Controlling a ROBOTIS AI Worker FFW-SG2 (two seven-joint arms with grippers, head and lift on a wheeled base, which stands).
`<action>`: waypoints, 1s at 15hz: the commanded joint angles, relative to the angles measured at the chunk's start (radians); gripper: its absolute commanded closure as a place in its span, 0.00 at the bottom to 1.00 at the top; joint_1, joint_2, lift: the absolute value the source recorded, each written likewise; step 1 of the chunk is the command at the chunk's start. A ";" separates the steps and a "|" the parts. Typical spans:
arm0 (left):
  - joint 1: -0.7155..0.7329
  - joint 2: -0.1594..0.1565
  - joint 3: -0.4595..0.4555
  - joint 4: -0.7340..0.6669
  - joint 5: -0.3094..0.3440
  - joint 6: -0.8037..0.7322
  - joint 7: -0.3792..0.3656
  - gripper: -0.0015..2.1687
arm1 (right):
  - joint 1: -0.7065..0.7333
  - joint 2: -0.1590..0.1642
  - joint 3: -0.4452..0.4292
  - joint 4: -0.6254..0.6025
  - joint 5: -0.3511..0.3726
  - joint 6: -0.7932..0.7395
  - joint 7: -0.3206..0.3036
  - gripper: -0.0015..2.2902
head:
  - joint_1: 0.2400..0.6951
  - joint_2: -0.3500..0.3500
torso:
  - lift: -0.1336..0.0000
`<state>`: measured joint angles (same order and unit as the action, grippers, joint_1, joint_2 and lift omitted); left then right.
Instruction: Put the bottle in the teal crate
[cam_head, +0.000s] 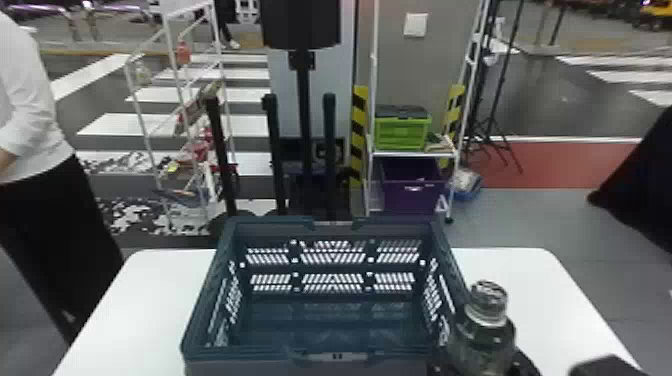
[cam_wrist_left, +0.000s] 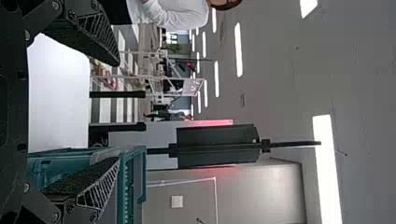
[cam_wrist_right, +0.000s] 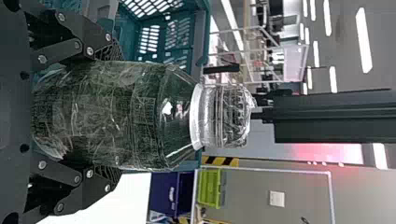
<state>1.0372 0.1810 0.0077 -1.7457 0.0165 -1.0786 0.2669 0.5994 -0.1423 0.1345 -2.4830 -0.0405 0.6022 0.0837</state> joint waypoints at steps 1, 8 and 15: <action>0.003 -0.002 0.000 0.000 0.000 -0.002 0.000 0.08 | -0.115 -0.002 0.040 -0.004 0.008 0.198 -0.004 0.88 | 0.57 0.50 | 1.00; 0.009 -0.018 0.005 0.002 0.002 -0.014 0.000 0.08 | -0.369 -0.003 0.140 -0.002 -0.007 0.541 -0.028 0.88 | 0.57 0.50 | 1.00; 0.010 -0.018 0.005 -0.003 0.002 -0.014 0.000 0.09 | -0.550 0.006 0.186 0.105 -0.090 0.637 -0.047 0.88 | 0.57 0.50 | 1.00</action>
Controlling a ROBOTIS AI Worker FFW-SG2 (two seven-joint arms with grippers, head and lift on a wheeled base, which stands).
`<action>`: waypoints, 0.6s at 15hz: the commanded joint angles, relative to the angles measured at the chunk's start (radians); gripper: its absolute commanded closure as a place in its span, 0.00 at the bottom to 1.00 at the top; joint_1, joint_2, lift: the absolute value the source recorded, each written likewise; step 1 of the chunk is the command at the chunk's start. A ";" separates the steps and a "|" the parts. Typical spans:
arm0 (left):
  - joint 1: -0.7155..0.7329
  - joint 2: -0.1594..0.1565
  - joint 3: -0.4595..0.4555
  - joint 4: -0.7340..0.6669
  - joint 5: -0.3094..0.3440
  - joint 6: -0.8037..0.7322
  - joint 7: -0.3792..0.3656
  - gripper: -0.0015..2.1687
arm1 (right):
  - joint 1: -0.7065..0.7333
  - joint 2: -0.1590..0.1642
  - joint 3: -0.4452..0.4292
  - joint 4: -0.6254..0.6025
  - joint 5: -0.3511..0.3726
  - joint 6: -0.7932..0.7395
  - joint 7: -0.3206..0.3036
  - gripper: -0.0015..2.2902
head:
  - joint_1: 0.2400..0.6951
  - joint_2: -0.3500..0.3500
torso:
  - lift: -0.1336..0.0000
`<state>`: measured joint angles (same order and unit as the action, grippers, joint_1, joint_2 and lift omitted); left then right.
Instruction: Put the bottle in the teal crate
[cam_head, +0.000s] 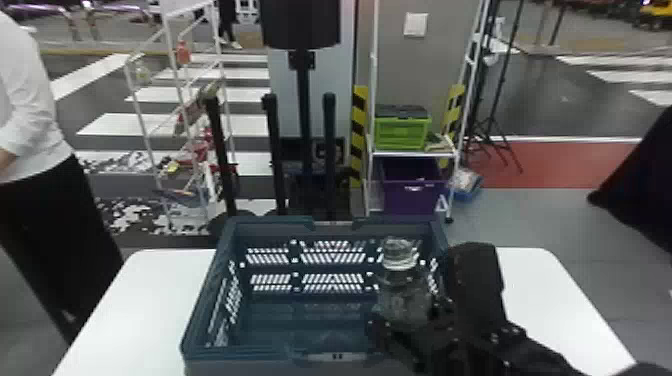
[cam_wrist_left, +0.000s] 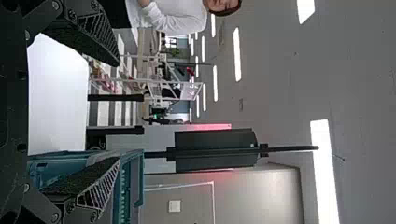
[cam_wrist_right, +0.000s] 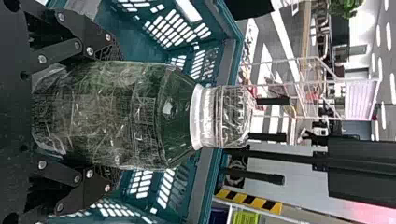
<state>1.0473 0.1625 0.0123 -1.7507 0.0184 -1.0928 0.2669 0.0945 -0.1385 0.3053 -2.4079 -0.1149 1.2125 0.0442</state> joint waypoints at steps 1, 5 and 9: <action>-0.001 0.000 0.000 0.007 0.000 0.000 0.000 0.08 | -0.084 0.004 0.034 0.055 -0.025 0.072 -0.017 0.88 | 0.57 0.50 | 1.00; -0.003 0.000 0.003 0.013 0.002 -0.006 0.000 0.08 | -0.239 0.066 0.049 0.150 -0.039 0.281 -0.017 0.88 | 0.57 0.50 | 1.00; -0.013 0.000 0.003 0.028 0.006 -0.009 -0.002 0.08 | -0.354 0.102 0.063 0.302 -0.052 0.312 -0.017 0.88 | 0.57 0.50 | 1.00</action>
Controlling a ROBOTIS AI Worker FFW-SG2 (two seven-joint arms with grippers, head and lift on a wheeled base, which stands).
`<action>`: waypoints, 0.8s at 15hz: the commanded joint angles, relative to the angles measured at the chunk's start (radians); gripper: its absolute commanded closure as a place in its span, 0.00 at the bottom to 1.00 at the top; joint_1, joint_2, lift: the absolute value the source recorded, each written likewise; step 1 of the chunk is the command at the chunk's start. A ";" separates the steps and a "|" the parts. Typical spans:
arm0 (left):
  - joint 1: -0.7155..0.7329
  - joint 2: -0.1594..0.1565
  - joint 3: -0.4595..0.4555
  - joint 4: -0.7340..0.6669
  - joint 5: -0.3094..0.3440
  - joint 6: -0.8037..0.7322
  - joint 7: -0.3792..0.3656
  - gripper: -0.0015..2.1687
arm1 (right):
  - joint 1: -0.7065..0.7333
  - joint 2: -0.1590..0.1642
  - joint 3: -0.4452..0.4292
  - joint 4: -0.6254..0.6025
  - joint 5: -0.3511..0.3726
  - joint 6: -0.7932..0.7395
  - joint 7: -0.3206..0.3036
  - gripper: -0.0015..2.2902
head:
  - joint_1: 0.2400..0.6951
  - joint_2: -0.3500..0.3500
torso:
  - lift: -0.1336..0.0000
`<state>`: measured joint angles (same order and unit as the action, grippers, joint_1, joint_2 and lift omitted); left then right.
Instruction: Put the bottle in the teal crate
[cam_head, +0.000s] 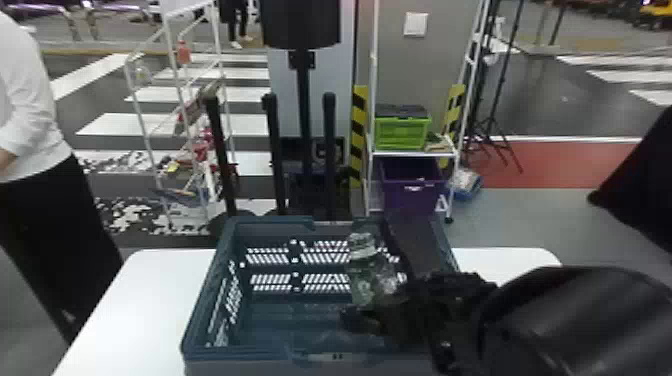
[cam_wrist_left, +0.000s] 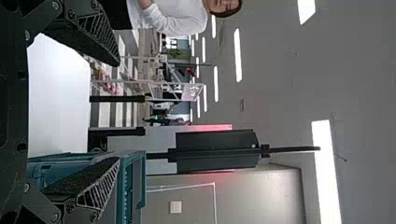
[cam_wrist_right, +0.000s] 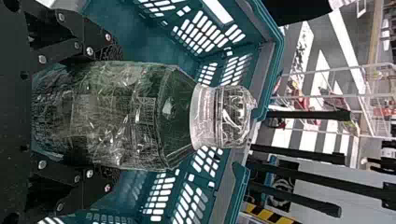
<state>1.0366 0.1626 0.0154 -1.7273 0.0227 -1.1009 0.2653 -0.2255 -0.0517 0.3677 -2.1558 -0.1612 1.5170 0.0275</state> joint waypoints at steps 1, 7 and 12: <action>-0.006 0.000 0.000 0.009 0.005 -0.001 -0.001 0.08 | -0.064 0.020 0.000 0.094 -0.024 0.029 0.000 0.88 | 0.57 0.50 | 1.00; -0.015 0.000 0.000 0.014 0.013 -0.001 -0.005 0.09 | -0.167 0.053 0.042 0.406 -0.043 -0.116 0.002 0.88 | 0.57 0.50 | 1.00; -0.018 0.003 0.003 0.021 0.025 -0.001 -0.008 0.08 | -0.230 0.053 0.059 0.639 -0.066 -0.287 0.017 0.88 | 0.57 0.50 | 1.00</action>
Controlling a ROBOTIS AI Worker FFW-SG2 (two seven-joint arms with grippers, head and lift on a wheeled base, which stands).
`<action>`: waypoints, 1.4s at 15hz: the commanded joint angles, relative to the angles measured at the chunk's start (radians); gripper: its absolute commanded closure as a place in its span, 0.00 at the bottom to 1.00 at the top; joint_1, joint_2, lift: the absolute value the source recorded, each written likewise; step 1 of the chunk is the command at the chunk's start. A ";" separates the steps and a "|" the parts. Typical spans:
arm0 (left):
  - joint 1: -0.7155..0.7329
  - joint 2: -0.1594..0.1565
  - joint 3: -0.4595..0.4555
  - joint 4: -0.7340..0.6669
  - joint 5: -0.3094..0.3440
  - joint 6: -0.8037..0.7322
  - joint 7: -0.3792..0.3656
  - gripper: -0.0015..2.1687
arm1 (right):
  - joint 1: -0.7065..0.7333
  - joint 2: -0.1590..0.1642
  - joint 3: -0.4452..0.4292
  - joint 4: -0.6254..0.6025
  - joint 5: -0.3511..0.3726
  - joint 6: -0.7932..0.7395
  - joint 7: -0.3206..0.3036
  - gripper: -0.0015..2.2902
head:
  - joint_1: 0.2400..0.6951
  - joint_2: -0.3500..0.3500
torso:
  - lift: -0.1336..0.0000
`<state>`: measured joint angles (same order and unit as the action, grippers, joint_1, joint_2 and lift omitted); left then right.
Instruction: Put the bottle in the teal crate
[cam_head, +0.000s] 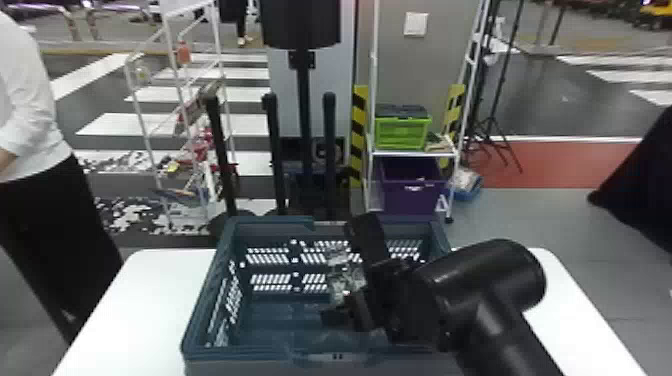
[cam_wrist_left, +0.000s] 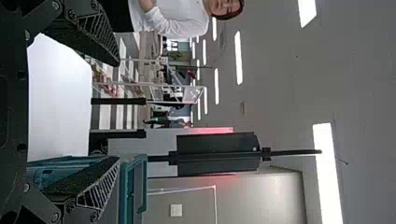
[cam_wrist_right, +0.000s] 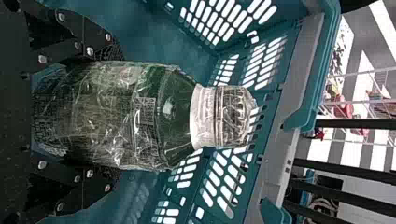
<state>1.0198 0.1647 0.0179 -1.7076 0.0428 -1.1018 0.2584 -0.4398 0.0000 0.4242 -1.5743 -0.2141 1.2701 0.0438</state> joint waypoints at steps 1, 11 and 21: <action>-0.003 0.001 0.000 0.003 0.006 0.000 -0.005 0.08 | -0.030 0.001 0.010 0.093 -0.019 -0.062 0.001 0.88 | 0.57 0.50 | 1.00; -0.010 0.001 0.002 0.009 0.015 0.003 -0.008 0.08 | -0.102 0.001 0.025 0.290 -0.033 -0.126 0.002 0.87 | 0.57 0.50 | 1.00; -0.010 0.001 0.002 0.009 0.017 0.003 -0.008 0.09 | -0.071 0.001 0.034 0.226 -0.039 -0.182 -0.035 0.01 | 0.57 0.50 | 1.00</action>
<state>1.0092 0.1657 0.0211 -1.6983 0.0598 -1.0990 0.2500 -0.5156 0.0000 0.4612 -1.3306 -0.2536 1.0857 0.0109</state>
